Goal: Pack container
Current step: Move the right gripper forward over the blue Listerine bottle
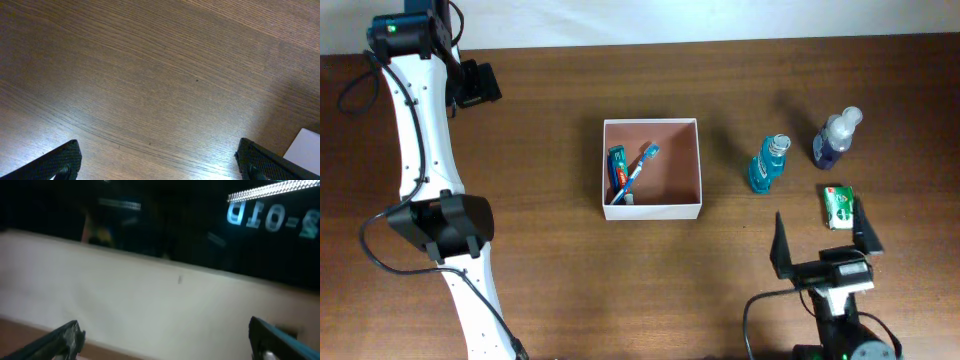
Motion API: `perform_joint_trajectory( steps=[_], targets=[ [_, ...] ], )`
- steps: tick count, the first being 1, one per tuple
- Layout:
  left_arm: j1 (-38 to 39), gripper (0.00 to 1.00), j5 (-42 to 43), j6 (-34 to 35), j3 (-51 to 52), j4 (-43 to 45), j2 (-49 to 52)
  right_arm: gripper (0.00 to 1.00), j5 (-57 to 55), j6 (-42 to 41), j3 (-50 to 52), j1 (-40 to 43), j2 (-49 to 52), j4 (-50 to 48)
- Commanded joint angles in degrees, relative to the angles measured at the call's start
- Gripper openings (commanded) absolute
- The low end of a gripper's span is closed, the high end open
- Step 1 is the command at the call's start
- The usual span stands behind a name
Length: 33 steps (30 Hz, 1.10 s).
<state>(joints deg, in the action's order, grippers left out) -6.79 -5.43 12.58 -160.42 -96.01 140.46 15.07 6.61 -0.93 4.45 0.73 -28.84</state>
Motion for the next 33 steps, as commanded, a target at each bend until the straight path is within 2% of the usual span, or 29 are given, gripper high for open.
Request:
perform_joint_trajectory(
  steps=[1, 9, 12, 15, 19, 24, 26, 33],
  targets=[
    [-0.1, 0.99, -0.4, -0.7, -0.9, 0.2, -2.2, 0.99, -0.3, 0.2, -2.8, -0.2, -0.4, -2.1],
    [-0.1, 0.99, -0.4, -0.7, -0.9, 0.2, -2.2, 0.98, -0.7, 2.2, -17.6, -0.2, 5.1, 1.6],
    [-0.1, 0.99, -0.4, -0.7, -0.9, 0.2, -2.2, 0.98, 0.4, 2.2, -26.1, -0.2, 12.6, 3.3],
    [-0.1, 0.99, -0.4, -0.7, -0.9, 0.2, -2.2, 0.98, 3.9, 2.2, -38.2, -0.2, 24.4, 8.2],
    [-0.1, 0.99, -0.4, -0.7, -0.9, 0.2, -2.2, 0.98, 8.9, 2.2, -54.2, -0.2, 39.3, 24.3],
    [-0.1, 0.99, -0.4, -0.7, -0.9, 0.2, -2.2, 0.98, 8.6, 2.2, -75.1, -0.2, 57.9, 56.7],
    [-0.1, 0.99, -0.4, -0.7, -0.9, 0.2, -2.2, 0.98, 5.1, 2.2, -81.1, -0.2, 64.4, 67.0],
    [-0.1, 0.99, -0.4, -0.7, -0.9, 0.2, -2.2, 0.98, 5.2, 1.9, -86.9, -0.2, 77.7, 75.7]
  ],
)
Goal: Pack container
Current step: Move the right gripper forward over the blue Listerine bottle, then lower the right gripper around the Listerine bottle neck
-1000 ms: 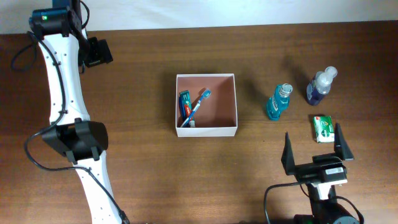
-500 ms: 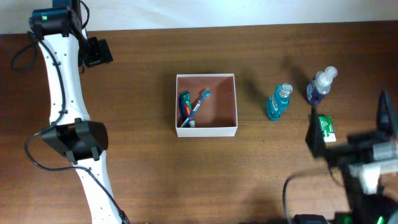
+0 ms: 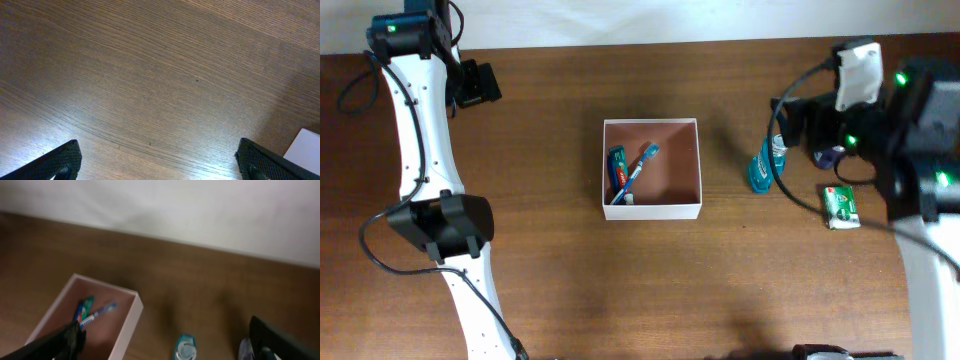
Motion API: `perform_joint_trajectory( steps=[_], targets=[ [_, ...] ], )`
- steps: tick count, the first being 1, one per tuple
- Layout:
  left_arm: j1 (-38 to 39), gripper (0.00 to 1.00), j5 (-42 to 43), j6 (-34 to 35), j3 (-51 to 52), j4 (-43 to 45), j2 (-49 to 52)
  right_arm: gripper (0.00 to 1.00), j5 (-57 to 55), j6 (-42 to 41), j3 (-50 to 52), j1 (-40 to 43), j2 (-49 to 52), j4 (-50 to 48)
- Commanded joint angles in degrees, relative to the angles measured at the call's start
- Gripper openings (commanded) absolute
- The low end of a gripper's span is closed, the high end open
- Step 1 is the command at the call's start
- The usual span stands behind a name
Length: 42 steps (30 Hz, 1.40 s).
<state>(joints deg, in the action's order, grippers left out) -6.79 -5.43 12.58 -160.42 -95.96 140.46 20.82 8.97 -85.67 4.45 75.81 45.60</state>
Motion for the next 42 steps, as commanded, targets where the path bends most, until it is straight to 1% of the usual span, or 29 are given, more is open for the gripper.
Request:
perform_joint_trajectory(
  steps=[1, 5, 12, 14, 26, 27, 30, 32, 34, 36, 42],
  targets=[
    [-0.1, 0.99, -0.4, -0.7, -0.9, 0.1, -2.2, 0.98, -0.5, -0.5, -2.2, -0.2, 3.7, 1.9],
    [-0.1, 0.99, -0.4, -0.7, -0.9, 0.1, -2.2, 0.98, -0.5, -5.1, -2.3, -0.2, 7.3, 4.6],
    [-0.1, 0.99, -0.4, -0.7, -0.9, 0.1, -2.2, 0.99, -4.1, -5.2, -2.3, -0.2, 11.8, 15.3],
    [-0.1, 0.99, -0.4, -0.7, -0.9, 0.1, -2.2, 0.98, -4.1, -4.7, -2.3, -0.3, 12.6, 16.6],
    [-0.1, 0.99, -0.4, -0.7, -0.9, 0.1, -2.2, 0.98, -1.8, -5.0, -2.3, -0.3, 12.9, 12.9],
    [-0.1, 0.99, -0.4, -0.7, -0.9, 0.1, -2.2, 0.98, -1.9, -5.7, -2.3, -0.3, 12.9, 12.1],
    [-0.1, 0.99, -0.4, -0.7, -0.9, 0.1, -2.2, 0.98, -3.5, -11.2, -2.3, -0.3, 12.9, 9.4],
    [-0.1, 0.99, -0.4, -0.7, -0.9, 0.1, -2.2, 0.98, -3.8, -12.1, -2.4, -0.4, 13.1, 9.2],
    [-0.1, 0.99, -0.4, -0.7, -0.9, 0.1, -2.2, 0.98, -8.5, -16.3, -2.4, -0.7, 13.3, 10.2],
    [-0.1, 0.99, -0.4, -0.7, -0.9, 0.1, -2.2, 0.98, -11.0, -19.3, -2.4, -0.7, 13.4, 11.2],
    [-0.1, 0.99, -0.4, -0.7, -0.9, 0.1, -2.2, 0.98, -10.6, -20.4, -2.4, -1.9, 14.2, 11.3]
  ],
)
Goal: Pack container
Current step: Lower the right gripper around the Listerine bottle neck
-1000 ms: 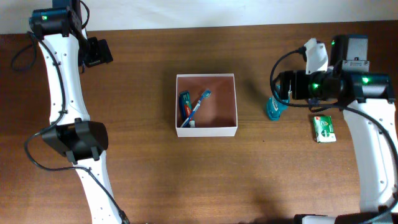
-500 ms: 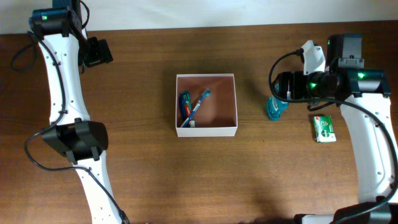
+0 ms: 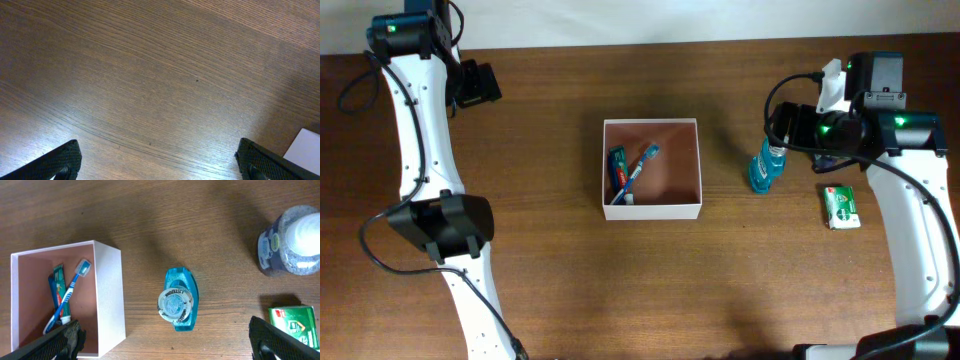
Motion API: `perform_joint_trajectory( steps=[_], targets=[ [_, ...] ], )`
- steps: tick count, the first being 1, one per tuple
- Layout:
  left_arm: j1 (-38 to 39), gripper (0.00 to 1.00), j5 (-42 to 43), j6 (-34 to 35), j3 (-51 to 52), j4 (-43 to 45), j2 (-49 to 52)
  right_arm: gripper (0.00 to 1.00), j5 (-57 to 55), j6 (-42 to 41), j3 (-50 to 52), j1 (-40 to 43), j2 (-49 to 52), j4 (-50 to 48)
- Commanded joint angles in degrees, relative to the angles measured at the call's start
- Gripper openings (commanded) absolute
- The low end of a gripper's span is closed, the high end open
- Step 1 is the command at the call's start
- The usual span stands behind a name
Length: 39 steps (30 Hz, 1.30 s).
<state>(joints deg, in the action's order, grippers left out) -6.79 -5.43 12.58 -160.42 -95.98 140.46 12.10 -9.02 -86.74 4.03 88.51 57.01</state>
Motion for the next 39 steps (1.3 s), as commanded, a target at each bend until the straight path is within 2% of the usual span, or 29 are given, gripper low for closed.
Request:
perform_joint_trajectory(
  steps=[1, 7, 11, 17, 31, 39],
  targets=[
    [-0.1, 0.99, -0.4, -0.7, -0.9, 0.1, -2.2, 0.98, -1.9, -2.0, -1.4, -1.9, 2.0, -0.2],
    [-0.1, 0.99, -0.4, -0.7, -0.9, 0.1, -2.2, 0.98, -3.1, 0.1, -1.4, -5.6, 8.7, 0.2],
    [-0.1, 1.0, -0.4, -0.7, -0.9, 0.1, -2.2, 0.98, -11.5, -1.2, -1.4, -7.0, 11.7, 0.2],
    [-0.1, 0.99, -0.4, -0.7, -0.9, 0.1, -2.2, 0.98, -17.1, -1.1, -1.4, -7.0, 12.0, 0.1],
    [-0.1, 0.99, -0.4, -0.7, -0.9, 0.1, -2.2, 1.0, -11.3, 4.2, -1.3, -6.2, 15.3, 0.4],
    [-0.1, 0.99, -0.4, -0.7, -0.9, 0.1, -2.2, 0.89, -5.8, 4.8, -1.3, -4.6, 16.0, 0.7]
  ],
)
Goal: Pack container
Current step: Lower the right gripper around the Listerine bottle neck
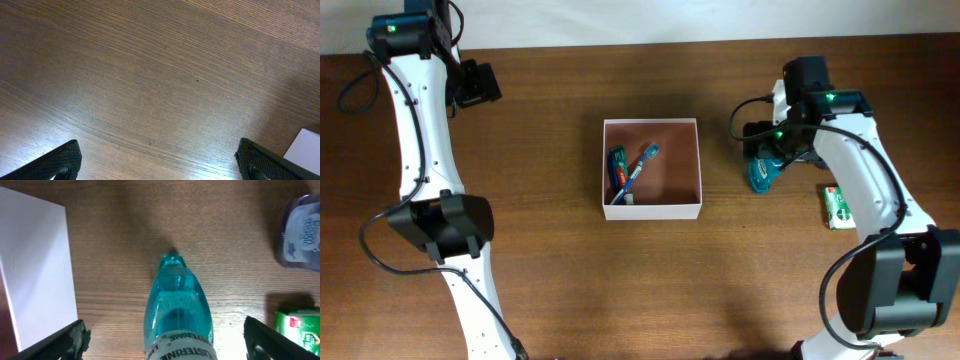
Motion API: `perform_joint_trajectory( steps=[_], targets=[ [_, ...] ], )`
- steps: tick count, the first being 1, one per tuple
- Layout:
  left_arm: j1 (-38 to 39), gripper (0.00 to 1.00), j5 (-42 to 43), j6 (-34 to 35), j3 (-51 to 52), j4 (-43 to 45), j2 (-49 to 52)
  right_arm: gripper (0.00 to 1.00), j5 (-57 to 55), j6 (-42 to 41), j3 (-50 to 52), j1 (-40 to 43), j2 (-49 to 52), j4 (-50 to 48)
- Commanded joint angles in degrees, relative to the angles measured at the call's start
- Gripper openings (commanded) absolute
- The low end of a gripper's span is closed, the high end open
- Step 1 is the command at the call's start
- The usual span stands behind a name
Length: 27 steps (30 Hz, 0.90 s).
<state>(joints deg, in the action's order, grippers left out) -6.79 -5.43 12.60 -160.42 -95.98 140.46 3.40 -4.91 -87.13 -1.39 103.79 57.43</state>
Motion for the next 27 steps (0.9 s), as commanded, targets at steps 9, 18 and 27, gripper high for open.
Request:
perform_joint_trajectory(
  steps=[9, 18, 27],
  targets=[
    [-0.1, 0.99, -0.4, -0.7, -0.9, 0.1, -2.2, 0.85, 2.9, 1.5, -0.9, 1.4, 1.8, 0.2],
    [-0.1, 1.0, -0.4, -0.7, -0.9, 0.1, -2.2, 0.69, 2.3, 1.5, -0.9, 1.5, 1.8, 0.2],
    [-0.1, 0.99, -0.4, -0.7, -0.9, 0.1, -2.2, 0.55, 2.0, 1.5, -0.9, 1.5, 1.8, 0.2]
  ],
)
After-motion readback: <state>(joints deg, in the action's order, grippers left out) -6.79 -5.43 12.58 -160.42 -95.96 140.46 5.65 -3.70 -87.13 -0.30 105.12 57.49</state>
